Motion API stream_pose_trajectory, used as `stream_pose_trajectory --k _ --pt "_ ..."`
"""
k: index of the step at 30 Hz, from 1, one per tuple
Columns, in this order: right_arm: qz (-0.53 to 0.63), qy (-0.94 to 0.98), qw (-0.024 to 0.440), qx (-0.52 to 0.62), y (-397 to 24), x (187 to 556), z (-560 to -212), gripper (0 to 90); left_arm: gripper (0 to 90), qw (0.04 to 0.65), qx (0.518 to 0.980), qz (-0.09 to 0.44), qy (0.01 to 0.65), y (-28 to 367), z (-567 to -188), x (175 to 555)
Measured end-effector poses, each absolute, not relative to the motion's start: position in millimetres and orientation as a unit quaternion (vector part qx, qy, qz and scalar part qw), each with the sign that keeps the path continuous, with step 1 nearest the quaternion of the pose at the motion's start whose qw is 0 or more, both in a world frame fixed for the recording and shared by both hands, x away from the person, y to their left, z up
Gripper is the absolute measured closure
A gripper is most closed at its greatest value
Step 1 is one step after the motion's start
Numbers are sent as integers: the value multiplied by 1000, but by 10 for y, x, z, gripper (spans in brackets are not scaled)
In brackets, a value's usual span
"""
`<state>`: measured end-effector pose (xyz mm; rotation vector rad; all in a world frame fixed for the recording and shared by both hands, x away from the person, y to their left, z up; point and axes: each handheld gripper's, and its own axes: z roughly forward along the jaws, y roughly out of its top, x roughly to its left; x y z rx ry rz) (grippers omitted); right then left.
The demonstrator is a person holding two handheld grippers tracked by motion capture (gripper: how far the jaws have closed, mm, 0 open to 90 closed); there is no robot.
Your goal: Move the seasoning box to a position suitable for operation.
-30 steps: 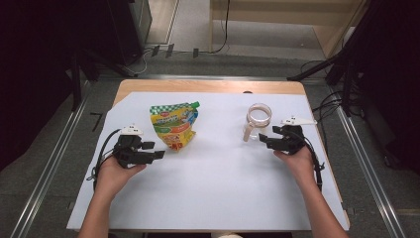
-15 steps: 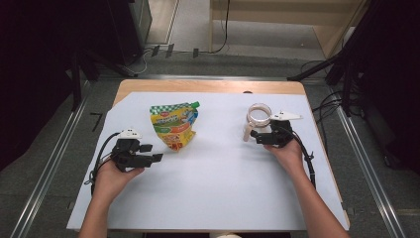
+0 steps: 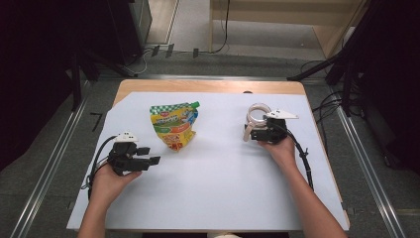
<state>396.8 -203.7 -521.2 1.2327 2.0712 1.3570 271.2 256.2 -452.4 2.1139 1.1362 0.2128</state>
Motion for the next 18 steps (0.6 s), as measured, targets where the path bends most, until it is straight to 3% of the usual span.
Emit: stream_pose_trajectory --k 18 --pt "483 728 198 444 -2088 3888 -5067 121 418 370 826 59 421 2420 -4427 2673"
